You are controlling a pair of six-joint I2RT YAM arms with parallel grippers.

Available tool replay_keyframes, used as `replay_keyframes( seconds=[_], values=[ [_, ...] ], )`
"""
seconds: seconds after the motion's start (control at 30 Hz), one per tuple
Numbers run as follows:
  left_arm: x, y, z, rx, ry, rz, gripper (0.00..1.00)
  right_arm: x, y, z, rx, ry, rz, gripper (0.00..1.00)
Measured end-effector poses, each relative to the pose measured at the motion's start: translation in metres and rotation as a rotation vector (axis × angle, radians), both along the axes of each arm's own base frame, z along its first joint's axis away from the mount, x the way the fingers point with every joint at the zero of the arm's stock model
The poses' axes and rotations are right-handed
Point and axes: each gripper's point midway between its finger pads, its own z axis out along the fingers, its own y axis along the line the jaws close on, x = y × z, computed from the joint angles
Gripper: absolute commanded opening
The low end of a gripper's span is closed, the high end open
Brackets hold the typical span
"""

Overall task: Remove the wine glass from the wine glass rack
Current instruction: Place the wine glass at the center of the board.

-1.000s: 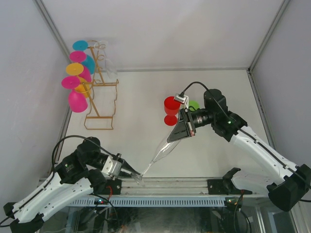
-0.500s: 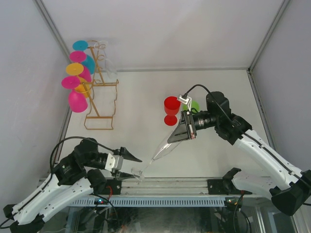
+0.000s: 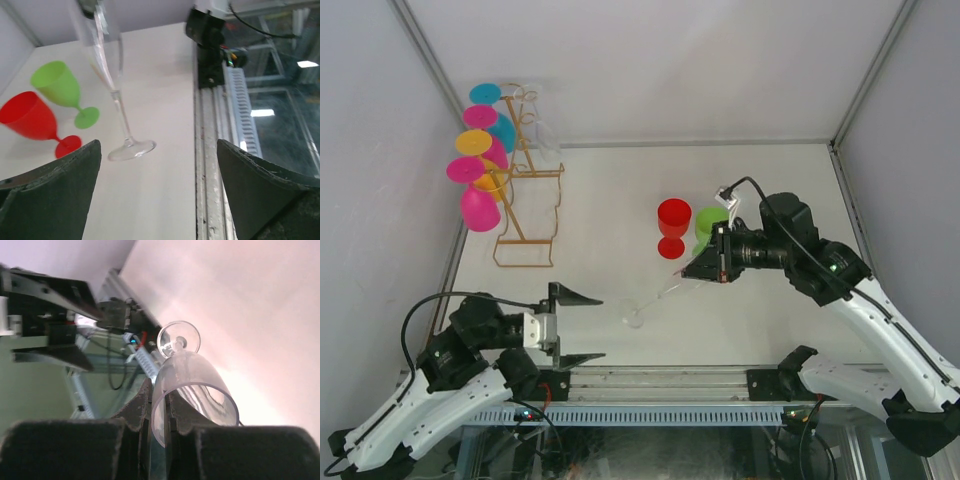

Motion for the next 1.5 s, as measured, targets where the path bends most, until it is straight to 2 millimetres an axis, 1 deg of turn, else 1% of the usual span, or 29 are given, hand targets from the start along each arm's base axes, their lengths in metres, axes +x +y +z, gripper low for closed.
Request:
replay_keyframes(
  seconds=[0.07, 0.17, 0.3, 0.4, 0.53, 0.6, 0.73, 0.83, 0.93, 1.07, 1.2, 1.4, 1.5],
  values=[
    [0.013, 0.0, 0.009, -0.034, -0.002, 0.071, 1.0, 0.008, -0.011, -0.008, -0.081, -0.018, -0.072, 0.0],
    [0.031, 0.0, 0.024, -0.094, 0.01, 0.181, 1.0, 0.015, -0.032, -0.022, -0.214, -0.031, -0.174, 0.0],
    [0.063, 0.002, 0.039, -0.172, 0.087, 0.364, 1.0, 0.026, -0.063, -0.036, -0.371, -0.062, -0.291, 0.0],
    [0.083, 0.001, 0.037, -0.195, 0.191, 0.478, 1.0, 0.03, -0.084, -0.049, -0.475, -0.071, -0.347, 0.0],
    [0.102, -0.003, 0.022, -0.162, 0.343, 0.591, 1.0, 0.041, -0.112, -0.064, -0.605, -0.055, -0.436, 0.0],
    [0.107, -0.004, 0.02, -0.136, 0.404, 0.637, 1.0, 0.049, -0.125, -0.07, -0.653, -0.041, -0.489, 0.0],
    [0.114, -0.001, 0.027, -0.131, 0.477, 0.705, 1.0, 0.065, -0.145, -0.077, -0.727, -0.028, -0.578, 0.0],
    [0.115, 0.004, 0.028, -0.15, 0.513, 0.741, 1.0, 0.072, -0.152, -0.08, -0.764, -0.035, -0.606, 0.0],
    [0.114, 0.011, 0.031, -0.185, 0.545, 0.773, 1.0, 0.079, -0.152, -0.085, -0.793, -0.038, -0.602, 0.0],
    [0.112, 0.016, 0.037, -0.227, 0.572, 0.784, 1.0, 0.093, -0.149, -0.095, -0.828, -0.032, -0.588, 0.0],
    [0.11, 0.015, 0.037, -0.234, 0.589, 0.778, 1.0, 0.115, -0.146, -0.106, -0.843, -0.029, -0.59, 0.0],
    [0.106, 0.013, 0.03, -0.195, 0.605, 0.763, 1.0, 0.147, -0.145, -0.121, -0.824, -0.009, -0.603, 0.0],
    [0.103, 0.012, 0.026, -0.17, 0.613, 0.753, 1.0, 0.159, -0.144, -0.121, -0.823, -0.012, -0.608, 0.0]
  ],
)
